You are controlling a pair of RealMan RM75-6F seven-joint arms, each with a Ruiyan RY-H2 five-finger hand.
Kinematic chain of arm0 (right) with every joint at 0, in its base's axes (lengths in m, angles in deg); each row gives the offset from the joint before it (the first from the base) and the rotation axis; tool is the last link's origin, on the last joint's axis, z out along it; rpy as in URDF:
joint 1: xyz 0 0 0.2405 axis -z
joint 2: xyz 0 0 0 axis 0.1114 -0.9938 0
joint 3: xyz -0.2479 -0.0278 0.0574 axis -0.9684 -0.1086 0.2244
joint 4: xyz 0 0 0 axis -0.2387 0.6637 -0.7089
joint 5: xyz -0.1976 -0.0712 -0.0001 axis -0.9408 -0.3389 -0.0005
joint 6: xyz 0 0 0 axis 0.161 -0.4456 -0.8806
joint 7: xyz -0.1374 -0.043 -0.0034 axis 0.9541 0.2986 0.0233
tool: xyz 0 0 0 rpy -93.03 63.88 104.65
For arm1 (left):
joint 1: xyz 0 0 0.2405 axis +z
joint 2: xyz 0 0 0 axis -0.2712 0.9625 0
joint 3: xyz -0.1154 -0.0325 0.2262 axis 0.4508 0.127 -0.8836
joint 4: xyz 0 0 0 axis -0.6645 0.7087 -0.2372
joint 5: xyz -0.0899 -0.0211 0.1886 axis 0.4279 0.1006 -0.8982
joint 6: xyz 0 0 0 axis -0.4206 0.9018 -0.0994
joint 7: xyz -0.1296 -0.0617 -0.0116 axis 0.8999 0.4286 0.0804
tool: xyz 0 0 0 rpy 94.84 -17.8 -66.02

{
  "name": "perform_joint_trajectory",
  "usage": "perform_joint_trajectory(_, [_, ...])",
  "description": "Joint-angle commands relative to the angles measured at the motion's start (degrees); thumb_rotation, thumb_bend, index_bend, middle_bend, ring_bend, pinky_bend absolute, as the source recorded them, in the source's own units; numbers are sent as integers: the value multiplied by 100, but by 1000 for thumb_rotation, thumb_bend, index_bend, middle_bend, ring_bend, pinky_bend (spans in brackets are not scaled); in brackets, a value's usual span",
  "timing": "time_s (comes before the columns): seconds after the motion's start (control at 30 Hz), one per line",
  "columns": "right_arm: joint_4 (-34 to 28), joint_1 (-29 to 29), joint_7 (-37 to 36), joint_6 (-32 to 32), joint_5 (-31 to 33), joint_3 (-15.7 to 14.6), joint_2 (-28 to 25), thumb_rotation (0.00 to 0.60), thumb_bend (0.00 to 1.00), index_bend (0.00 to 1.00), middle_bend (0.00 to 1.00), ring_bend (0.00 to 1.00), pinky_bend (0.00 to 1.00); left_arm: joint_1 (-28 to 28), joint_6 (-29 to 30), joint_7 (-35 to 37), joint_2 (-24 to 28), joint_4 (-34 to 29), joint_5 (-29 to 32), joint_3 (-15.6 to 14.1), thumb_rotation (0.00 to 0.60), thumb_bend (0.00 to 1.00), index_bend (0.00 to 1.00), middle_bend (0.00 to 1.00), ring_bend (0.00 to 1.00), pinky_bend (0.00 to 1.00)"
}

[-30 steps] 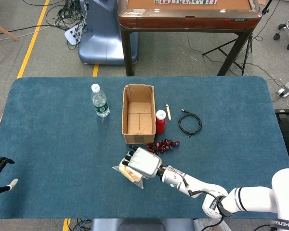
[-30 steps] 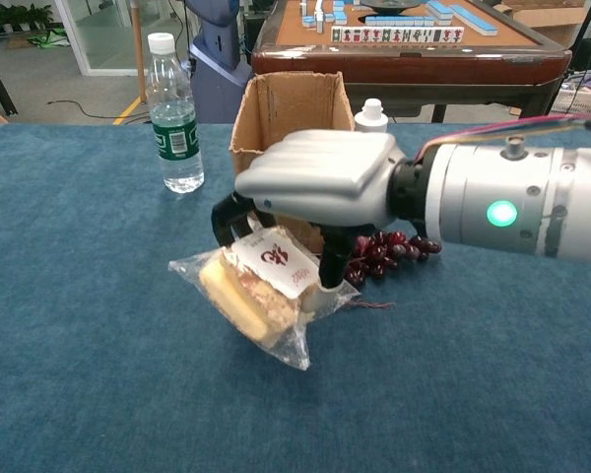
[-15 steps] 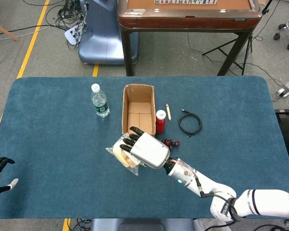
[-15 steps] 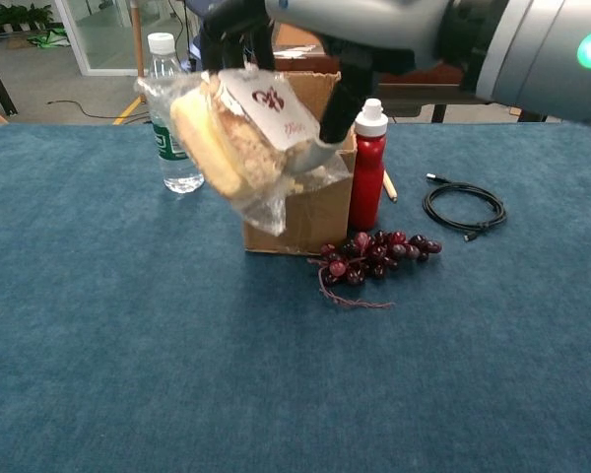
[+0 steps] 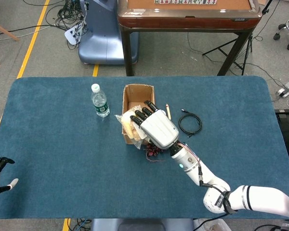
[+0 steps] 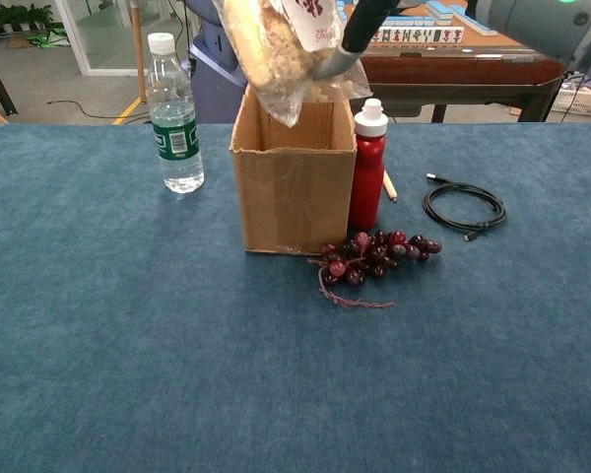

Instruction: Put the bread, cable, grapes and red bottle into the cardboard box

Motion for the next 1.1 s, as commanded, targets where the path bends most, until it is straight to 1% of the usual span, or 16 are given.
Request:
perform_joint_trajectory(0.03, [222,-56,65,27,241,116,129,600,0,414,592,444,259,5,8,5,8,-8,-3,1,600,151,369,328,271,540])
perform_joint_trajectory(0.17, [541,-134,166,34,453,195,285,600,0,414,574,444,259,3,-15,22,11,-6,21,3,600,151,369,328,271,540])
perform_joint_trajectory(0.27, [800,-217,95,-44,656,263,425,600,0,414,548,438,259,5,-7,25,17,-19,13,3,600,151,369,328,271,540])
perform_joint_trajectory(0.3, [882,-241,71,-66,709,278,469,600,0,414,538,430,259,7,0,29,19,-25,10,3,600,151,369,328,271,540])
perform_joint_trajectory(0.4, [1140,-319,8,-149,841,293,601,600,0,396,468,372,259,11,7,36,26,-33,7,2,600,151,369,328,271,540])
perform_joint_trajectory(0.5, [1334,-387,-97,-263,926,282,690,600,0,296,345,274,259,10,5,37,30,-36,3,1,600,151,369,328,271,540])
perform_joint_trajectory(0.67, [1477,-464,-467,-463,945,260,744,600,0,49,135,103,259,16,14,41,36,-47,-9,-6,600,151,369,328,271,540])
perform_joint_trajectory(0.73, [1470,-474,-584,-490,905,249,730,600,0,5,83,55,256,17,12,39,39,-46,-11,-10,600,151,369,328,271,540])
perform_joint_trajectory(0.77, [1462,-475,-651,-481,854,237,720,600,0,0,64,38,254,17,12,36,39,-46,-11,-11,600,151,369,328,271,540])
perform_joint_trajectory(0.93, [1285,-399,-757,-319,676,176,620,600,0,0,45,25,250,20,21,27,37,-47,-16,-11,600,151,369,328,271,540])
perform_joint_trajectory(1.1, [774,-182,-489,-87,504,9,241,600,0,0,77,24,248,12,-3,-1,27,-37,-11,-19,600,151,369,328,271,540])
